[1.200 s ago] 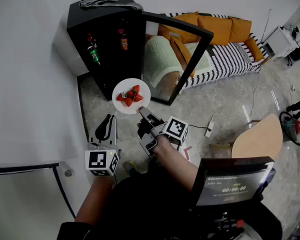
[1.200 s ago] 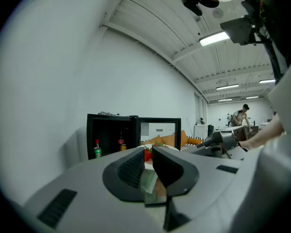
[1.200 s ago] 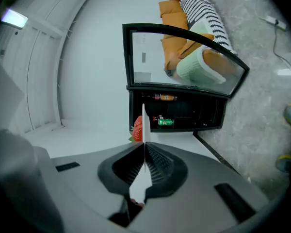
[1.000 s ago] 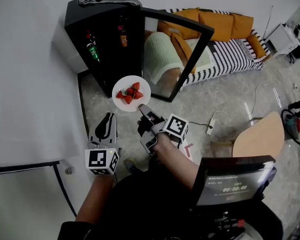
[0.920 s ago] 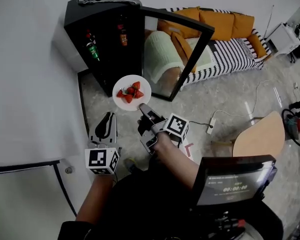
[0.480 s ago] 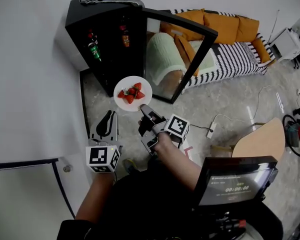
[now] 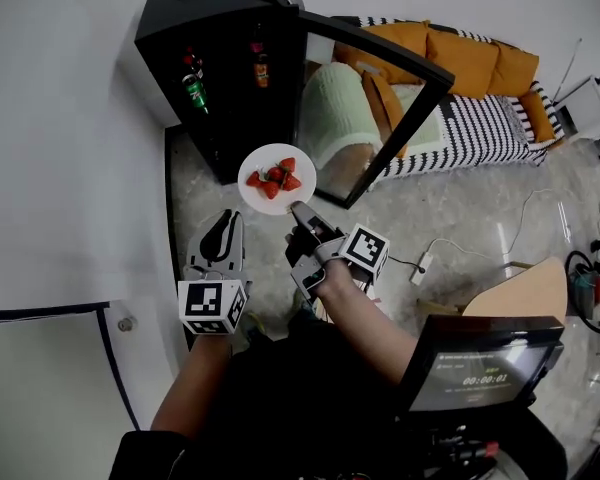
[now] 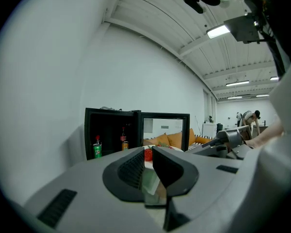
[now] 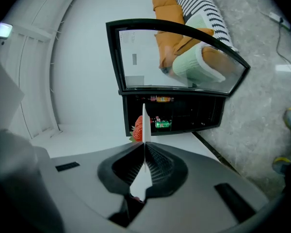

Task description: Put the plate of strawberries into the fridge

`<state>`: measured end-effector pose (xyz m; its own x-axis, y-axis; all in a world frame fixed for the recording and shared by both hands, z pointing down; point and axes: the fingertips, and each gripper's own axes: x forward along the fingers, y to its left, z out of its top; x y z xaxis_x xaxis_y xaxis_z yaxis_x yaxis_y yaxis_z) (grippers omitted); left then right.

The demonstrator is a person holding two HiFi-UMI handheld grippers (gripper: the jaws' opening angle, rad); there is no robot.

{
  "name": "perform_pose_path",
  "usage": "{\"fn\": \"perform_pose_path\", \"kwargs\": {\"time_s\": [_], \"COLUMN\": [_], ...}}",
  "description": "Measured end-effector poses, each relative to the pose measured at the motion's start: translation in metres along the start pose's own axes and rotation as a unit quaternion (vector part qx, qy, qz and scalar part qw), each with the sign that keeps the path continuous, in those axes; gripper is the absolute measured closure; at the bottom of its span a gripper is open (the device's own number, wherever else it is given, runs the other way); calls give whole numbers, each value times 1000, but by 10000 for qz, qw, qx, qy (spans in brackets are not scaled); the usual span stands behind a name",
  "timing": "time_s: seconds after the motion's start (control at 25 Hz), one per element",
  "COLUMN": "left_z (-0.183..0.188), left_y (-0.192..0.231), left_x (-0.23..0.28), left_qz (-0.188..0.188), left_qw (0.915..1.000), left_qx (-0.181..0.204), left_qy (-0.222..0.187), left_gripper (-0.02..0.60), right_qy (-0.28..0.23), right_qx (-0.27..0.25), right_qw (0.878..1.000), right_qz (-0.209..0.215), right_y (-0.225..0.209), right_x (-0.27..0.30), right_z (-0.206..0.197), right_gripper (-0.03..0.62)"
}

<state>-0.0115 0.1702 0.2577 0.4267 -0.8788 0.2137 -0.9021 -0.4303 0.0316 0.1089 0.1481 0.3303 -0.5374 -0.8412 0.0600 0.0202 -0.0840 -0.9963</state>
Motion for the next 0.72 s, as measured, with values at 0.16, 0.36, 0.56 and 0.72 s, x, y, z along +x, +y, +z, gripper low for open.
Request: {"fn": "perform_pose_path", "kwargs": {"time_s": [0.16, 0.36, 0.56, 0.72], "left_z": [2, 2, 3, 4], "left_y": [-5, -12, -18, -21], "left_x": [21, 38, 45, 46], "left_qz": [80, 174, 287, 353], "left_qw": [10000, 9998, 9996, 9994], "left_qx": [-25, -23, -11, 17], "left_qy": [20, 42, 49, 11], "left_gripper": [529, 529, 529, 528], "right_qy": [108, 276, 454, 547], "right_qx": [27, 48, 91, 94], "right_qw": [9999, 9996, 9989, 9984], "right_qz": [-17, 11, 52, 103], "right_y": [-1, -5, -4, -3], "right_x": [8, 15, 17, 18], "right_z": [18, 32, 38, 39], "right_gripper": [580, 580, 580, 580]}}
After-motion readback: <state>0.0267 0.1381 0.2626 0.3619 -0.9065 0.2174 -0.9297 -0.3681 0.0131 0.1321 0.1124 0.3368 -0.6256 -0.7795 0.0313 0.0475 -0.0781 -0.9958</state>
